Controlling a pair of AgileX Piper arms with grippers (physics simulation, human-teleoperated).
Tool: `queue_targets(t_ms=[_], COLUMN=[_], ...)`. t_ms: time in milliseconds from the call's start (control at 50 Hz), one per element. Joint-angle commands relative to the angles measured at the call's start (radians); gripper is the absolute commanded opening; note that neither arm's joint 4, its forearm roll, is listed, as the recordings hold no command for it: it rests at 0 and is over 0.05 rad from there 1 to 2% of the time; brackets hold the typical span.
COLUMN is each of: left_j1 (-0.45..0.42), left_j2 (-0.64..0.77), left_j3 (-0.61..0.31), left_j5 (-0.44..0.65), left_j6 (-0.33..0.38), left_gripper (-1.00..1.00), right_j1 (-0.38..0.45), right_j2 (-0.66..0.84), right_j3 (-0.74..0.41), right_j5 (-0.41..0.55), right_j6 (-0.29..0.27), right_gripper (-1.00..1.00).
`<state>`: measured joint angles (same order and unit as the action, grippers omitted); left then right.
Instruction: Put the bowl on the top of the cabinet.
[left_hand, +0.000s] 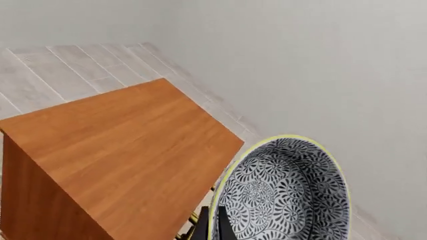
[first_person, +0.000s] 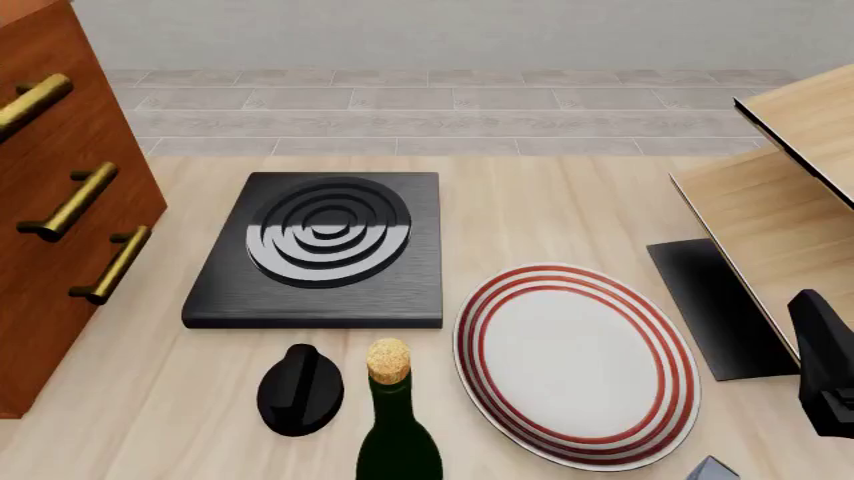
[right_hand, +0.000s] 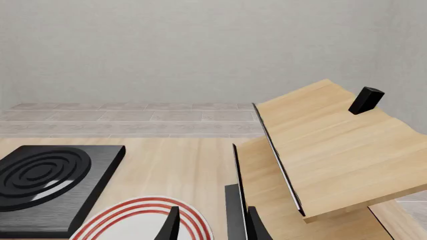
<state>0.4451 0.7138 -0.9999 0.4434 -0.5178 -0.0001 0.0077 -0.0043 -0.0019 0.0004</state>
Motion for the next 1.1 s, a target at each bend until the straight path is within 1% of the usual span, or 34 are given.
queue_targets(t_ms=[20, 160, 400, 420, 540, 560, 580, 620, 660, 700, 840, 860, 1100], left_j1=[0.054, 0.079, 0.103, 0.106, 0.123, 0.120, 0.127, 0.126, 0.140, 0.152, 0.173, 0.171, 0.212], left_j2=[0.051, 0.094, 0.128, 0.143, 0.165, 0.173, 0.173, 0.184, 0.189, 0.198, 0.213, 0.214, 0.242], left_j3=[-0.040, -0.063, -0.080, -0.077, -0.076, -0.068, -0.070, -0.057, -0.059, -0.052, -0.047, -0.046, -0.082], left_j5=[-0.041, -0.059, -0.062, -0.055, -0.057, -0.052, -0.056, -0.051, -0.058, -0.065, -0.078, -0.076, -0.064], left_j6=[-0.053, -0.067, -0.081, -0.096, -0.116, -0.140, -0.135, -0.169, -0.171, -0.196, -0.236, -0.250, -0.281], left_gripper=[-1.00, -1.00, -1.00, -1.00, -1.00, -1.00, -1.00, -1.00, -1.00, -1.00, -1.00, -1.00, -1.00], right_j1=[0.000, 0.000, 0.000, 0.000, 0.000, 0.000, 0.000, 0.000, 0.000, 0.000, 0.000, 0.000, 0.000], right_j2=[0.000, 0.000, 0.000, 0.000, 0.000, 0.000, 0.000, 0.000, 0.000, 0.000, 0.000, 0.000, 0.000], right_j3=[0.000, 0.000, 0.000, 0.000, 0.000, 0.000, 0.000, 0.000, 0.000, 0.000, 0.000, 0.000, 0.000], right_j5=[0.000, 0.000, 0.000, 0.000, 0.000, 0.000, 0.000, 0.000, 0.000, 0.000, 0.000, 0.000, 0.000], right_j6=[0.000, 0.000, 0.000, 0.000, 0.000, 0.000, 0.000, 0.000, 0.000, 0.000, 0.000, 0.000, 0.000], right_gripper=[1.00, 1.00, 1.00, 1.00, 1.00, 1.00, 1.00, 1.00, 1.00, 1.00, 1.00, 1.00, 1.00])
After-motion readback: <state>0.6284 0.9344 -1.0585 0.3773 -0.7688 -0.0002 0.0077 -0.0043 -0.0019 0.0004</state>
